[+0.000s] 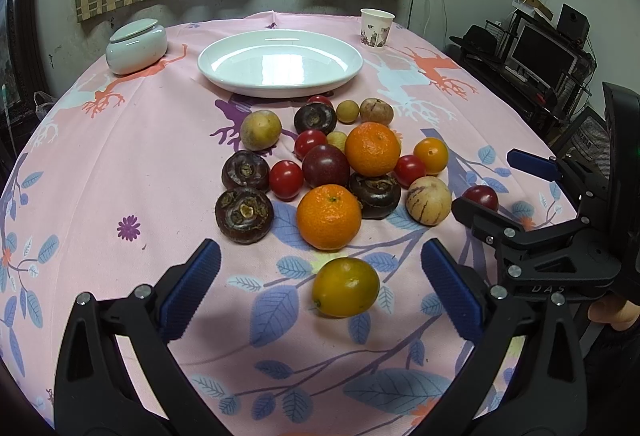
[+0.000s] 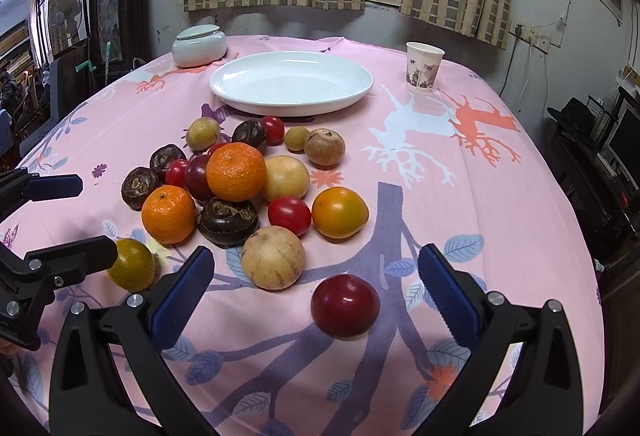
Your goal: Organize fruits
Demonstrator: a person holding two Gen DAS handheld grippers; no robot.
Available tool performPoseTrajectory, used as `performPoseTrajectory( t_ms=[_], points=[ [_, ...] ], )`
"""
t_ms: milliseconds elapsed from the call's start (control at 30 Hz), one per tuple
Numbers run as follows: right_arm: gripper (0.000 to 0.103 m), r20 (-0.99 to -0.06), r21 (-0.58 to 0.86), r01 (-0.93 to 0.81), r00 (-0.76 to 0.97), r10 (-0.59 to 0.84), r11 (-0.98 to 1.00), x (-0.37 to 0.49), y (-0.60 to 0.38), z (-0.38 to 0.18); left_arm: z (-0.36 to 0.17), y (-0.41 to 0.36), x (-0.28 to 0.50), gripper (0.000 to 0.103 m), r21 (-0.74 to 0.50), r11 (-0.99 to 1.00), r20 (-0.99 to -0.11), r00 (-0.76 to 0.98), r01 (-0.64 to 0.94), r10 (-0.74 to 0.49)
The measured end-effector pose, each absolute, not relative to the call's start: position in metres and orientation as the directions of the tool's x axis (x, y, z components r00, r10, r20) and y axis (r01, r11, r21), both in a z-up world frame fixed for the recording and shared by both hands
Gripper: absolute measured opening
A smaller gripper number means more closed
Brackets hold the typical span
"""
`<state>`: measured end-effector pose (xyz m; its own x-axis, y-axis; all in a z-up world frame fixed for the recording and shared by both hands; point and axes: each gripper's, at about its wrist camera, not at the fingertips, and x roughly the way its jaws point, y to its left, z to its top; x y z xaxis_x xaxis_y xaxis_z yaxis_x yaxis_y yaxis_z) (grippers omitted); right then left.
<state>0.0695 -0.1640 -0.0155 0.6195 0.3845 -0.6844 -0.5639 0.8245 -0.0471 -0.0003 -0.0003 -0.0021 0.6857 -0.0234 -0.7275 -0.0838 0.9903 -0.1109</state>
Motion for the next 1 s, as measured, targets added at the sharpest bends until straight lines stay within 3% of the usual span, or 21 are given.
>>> performPoseTrajectory(
  t_ms=[733, 900, 1000],
  points=[
    [0.102, -0.666, -0.037, -0.590, 0.616, 0.420, 0.807, 0.066, -0.172, -0.002, -0.020, -0.011, -0.026, 0.101, -0.075, 0.997, -0.781, 0.623, -0.030, -0.040],
    [0.102, -0.657, -0.045, -0.594, 0.623, 0.424, 0.803, 0.061, -0.173, 0.001, -0.029, -0.010, -0.016, 0.079, -0.107, 0.993, -0.818, 0.572, -0.041, -0.065],
    [0.102, -0.645, -0.045, -0.594, 0.632, 0.431, 0.803, 0.058, -0.175, 0.004, -0.034, -0.015, -0.009, 0.077, -0.091, 0.995, -0.830, 0.556, -0.050, -0.048]
  ],
)
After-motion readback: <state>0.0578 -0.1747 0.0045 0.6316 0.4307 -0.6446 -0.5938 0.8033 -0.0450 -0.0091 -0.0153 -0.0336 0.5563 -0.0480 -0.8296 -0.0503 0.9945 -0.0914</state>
